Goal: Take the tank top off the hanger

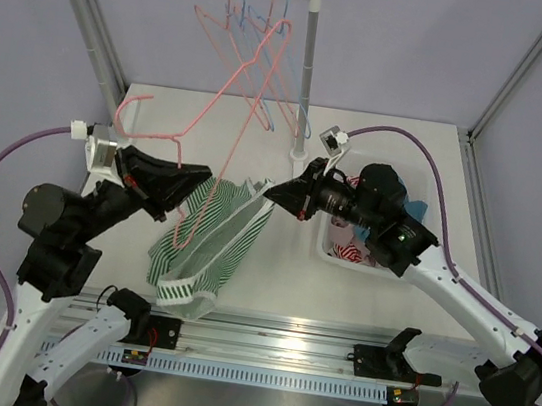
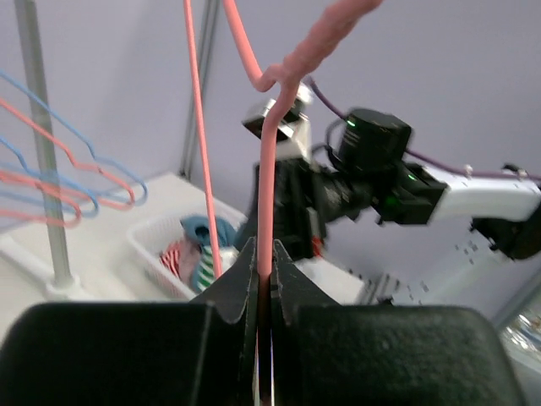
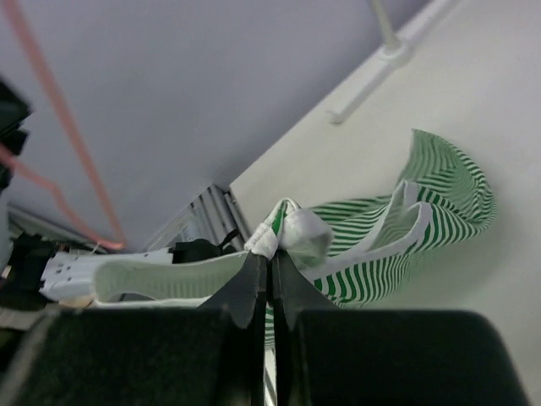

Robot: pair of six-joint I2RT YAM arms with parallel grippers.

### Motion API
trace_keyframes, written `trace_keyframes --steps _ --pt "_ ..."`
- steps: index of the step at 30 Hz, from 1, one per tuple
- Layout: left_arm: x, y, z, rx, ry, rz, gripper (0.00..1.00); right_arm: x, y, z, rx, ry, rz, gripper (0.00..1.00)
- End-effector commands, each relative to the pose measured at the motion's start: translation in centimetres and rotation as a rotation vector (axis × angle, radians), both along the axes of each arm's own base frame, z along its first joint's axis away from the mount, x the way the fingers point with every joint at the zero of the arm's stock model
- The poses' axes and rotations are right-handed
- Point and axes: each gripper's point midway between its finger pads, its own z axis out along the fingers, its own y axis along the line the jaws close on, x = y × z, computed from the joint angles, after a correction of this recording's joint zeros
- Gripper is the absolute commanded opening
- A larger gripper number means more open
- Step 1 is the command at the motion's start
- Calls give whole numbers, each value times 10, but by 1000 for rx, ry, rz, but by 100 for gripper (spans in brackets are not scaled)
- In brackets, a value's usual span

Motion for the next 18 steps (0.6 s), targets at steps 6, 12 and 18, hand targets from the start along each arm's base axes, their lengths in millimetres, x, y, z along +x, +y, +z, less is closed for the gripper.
trace_keyframes --steps 6,12,18 --pt "39 39 84 -125 -206 326 0 -36 6 26 -114 -152 29 0" --pt "71 95 34 -27 66 685 0 -37 14 16 -235 -206 -74 0" --pt "77 107 -28 100 253 761 0 -19 45 -39 -410 -123 -192 0"
